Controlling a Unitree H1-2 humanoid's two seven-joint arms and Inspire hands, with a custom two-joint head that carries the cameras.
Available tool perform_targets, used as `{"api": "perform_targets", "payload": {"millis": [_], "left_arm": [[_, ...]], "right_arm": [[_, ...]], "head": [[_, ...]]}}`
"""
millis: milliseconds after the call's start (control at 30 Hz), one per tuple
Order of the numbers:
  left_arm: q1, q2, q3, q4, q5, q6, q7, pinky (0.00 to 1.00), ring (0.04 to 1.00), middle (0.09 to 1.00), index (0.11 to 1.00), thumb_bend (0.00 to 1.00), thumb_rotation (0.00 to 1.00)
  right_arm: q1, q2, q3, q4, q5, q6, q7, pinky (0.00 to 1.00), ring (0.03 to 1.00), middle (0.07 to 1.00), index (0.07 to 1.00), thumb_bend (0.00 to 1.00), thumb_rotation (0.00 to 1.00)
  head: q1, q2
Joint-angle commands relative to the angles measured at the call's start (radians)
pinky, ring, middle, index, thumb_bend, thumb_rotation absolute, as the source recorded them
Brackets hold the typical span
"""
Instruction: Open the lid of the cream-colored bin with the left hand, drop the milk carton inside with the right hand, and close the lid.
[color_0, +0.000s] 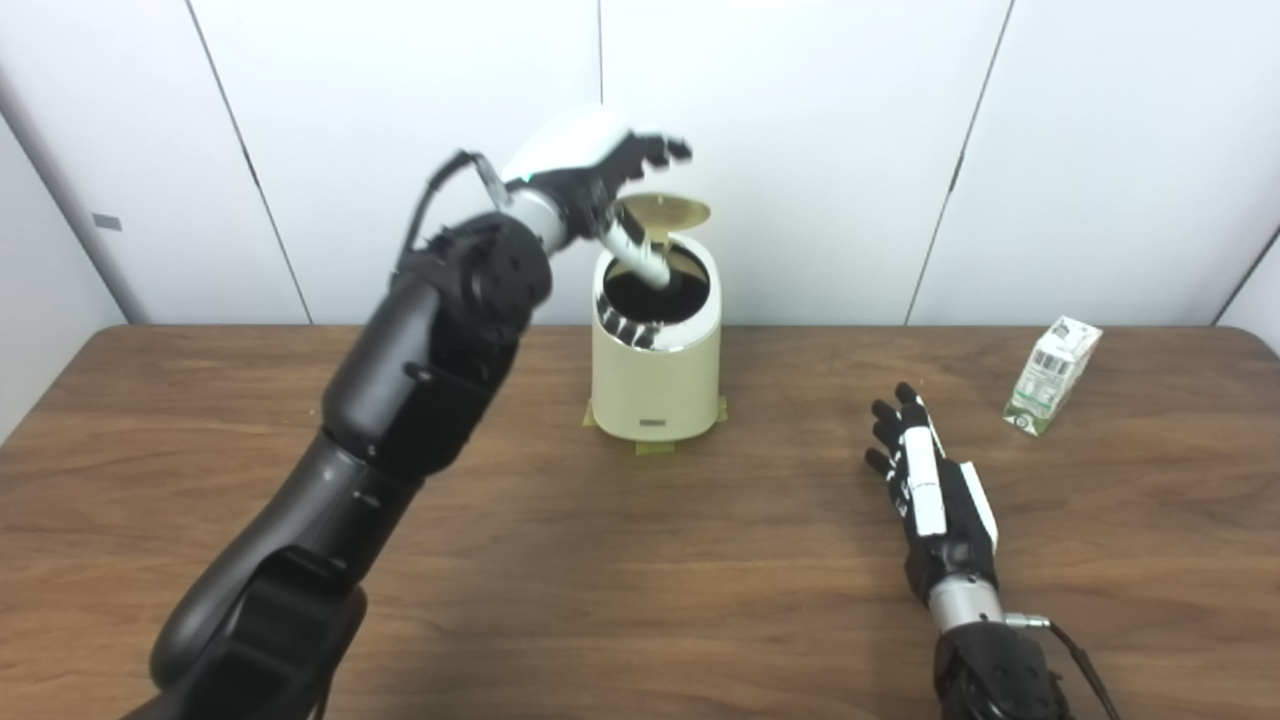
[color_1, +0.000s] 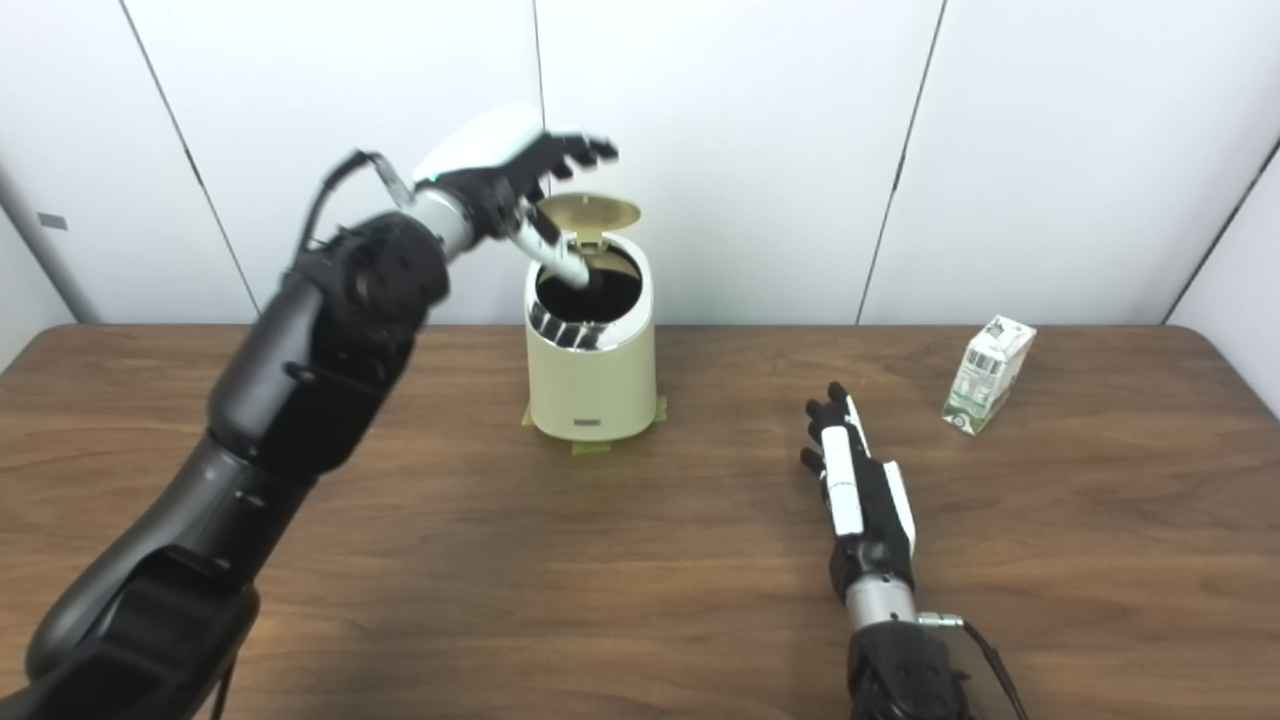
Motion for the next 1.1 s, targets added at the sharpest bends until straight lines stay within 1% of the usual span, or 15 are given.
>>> {"api": "perform_targets", "payload": {"millis": [0,67,133,367,433,500,600,700,767,800,833,867,933,1000,1067], "left_arm": [[-0.023,-0.007,0.044,-0.050,0.007,0.007,-0.009,0.71,0.836,0.875,0.841,0.65,0.08],[0.012,-0.011,0.073,-0.094,0.020,0.007,-0.012,0.70,0.834,0.873,0.842,0.60,0.12],[0.042,-0.016,0.096,-0.124,0.023,0.007,-0.007,0.65,0.799,0.847,0.831,0.56,0.17],[0.189,-0.073,0.237,-0.216,-0.001,0.007,0.003,0.62,0.765,0.812,0.810,0.48,0.16],[0.239,-0.091,0.276,-0.238,-0.030,0.006,0.014,0.64,0.759,0.808,0.814,0.46,0.13],[0.301,-0.110,0.305,-0.267,-0.039,0.006,0.025,0.67,0.770,0.813,0.822,0.45,0.17],[0.375,-0.126,0.338,-0.294,-0.066,0.006,0.036,0.72,0.802,0.833,0.848,0.40,0.30],[0.458,-0.134,0.356,-0.328,-0.098,0.006,0.027,0.75,0.828,0.857,0.872,0.35,0.40],[0.499,-0.134,0.360,-0.341,-0.131,0.006,0.043,0.76,0.837,0.865,0.881,0.34,0.42],[0.520,-0.136,0.364,-0.346,-0.151,0.006,0.058,0.78,0.848,0.871,0.887,0.34,0.46],[0.546,-0.139,0.368,-0.347,-0.177,0.001,0.078,0.81,0.869,0.882,0.897,0.34,0.51],[0.568,-0.139,0.369,-0.348,-0.200,-0.004,0.096,0.85,0.898,0.900,0.917,0.34,0.60],[0.614,-0.150,0.375,-0.356,-0.244,-0.004,0.129,0.86,0.916,0.914,0.937,0.35,0.71],[0.659,-0.162,0.375,-0.366,-0.284,-0.003,0.160,0.87,0.934,0.940,0.958,0.37,0.82],[0.700,-0.171,0.368,-0.369,-0.319,-0.015,0.191,0.91,0.961,0.962,0.984,0.39,0.91]], "right_arm": [[-0.043,-0.012,-0.008,-0.004,0.012,-0.055,0.008,0.91,0.952,0.931,0.974,0.61,1.00],[-0.044,-0.015,-0.008,-0.002,0.013,-0.057,0.010,0.91,0.953,0.932,0.976,0.61,1.00],[-0.046,-0.016,-0.008,-0.005,0.014,-0.053,0.010,0.90,0.951,0.931,0.975,0.61,1.00],[-0.050,-0.027,-0.011,0.006,0.027,-0.057,0.018,0.91,0.961,0.941,0.984,0.60,1.00],[-0.051,-0.032,-0.010,0.005,0.020,-0.058,0.017,0.92,0.961,0.939,0.986,0.59,1.00],[-0.053,-0.037,-0.011,0.005,0.023,-0.067,0.021,0.92,0.964,0.942,0.991,0.59,1.00],[-0.064,-0.039,-0.021,0.021,0.044,-0.077,0.026,0.96,0.978,0.961,1.000,0.60,0.90],[-0.072,-0.052,-0.026,0.023,0.045,-0.083,0.028,0.94,0.978,0.970,1.000,0.57,0.78],[-0.073,-0.050,-0.028,-0.007,0.037,-0.059,0.017,0.92,0.966,0.966,1.000,0.54,0.72],[-0.072,-0.046,-0.030,-0.036,0.034,-0.035,0.008,0.91,0.956,0.961,1.000,0.53,0.69],[-0.071,-0.044,-0.032,-0.061,0.026,-0.019,-0.001,0.90,0.938,0.951,0.999,0.53,0.63],[-0.070,-0.044,-0.032,-0.085,0.016,-0.002,-0.010,0.89,0.922,0.947,0.996,0.53,0.54],[-0.065,-0.047,-0.036,-0.128,-0.006,0.034,-0.026,0.83,0.889,0.929,0.977,0.54,0.46],[-0.061,-0.049,-0.056,-0.152,0.013,0.057,-0.030,0.77,0.856,0.908,0.931,0.58,0.34],[-0.055,-0.065,-0.072,-0.168,0.023,0.072,-0.025,0.75,0.861,0.896,0.907,0.61,0.25]], "head": [[0.003,0.001],[0.001,0.000],[0.001,0.001],[0.001,0.003],[0.000,0.004],[0.000,0.004],[0.001,0.010],[0.000,0.010],[-0.007,0.012],[-0.007,0.012],[-0.014,0.013],[-0.015,0.015],[-0.023,0.016],[-0.035,0.020],[-0.057,0.023]]}}
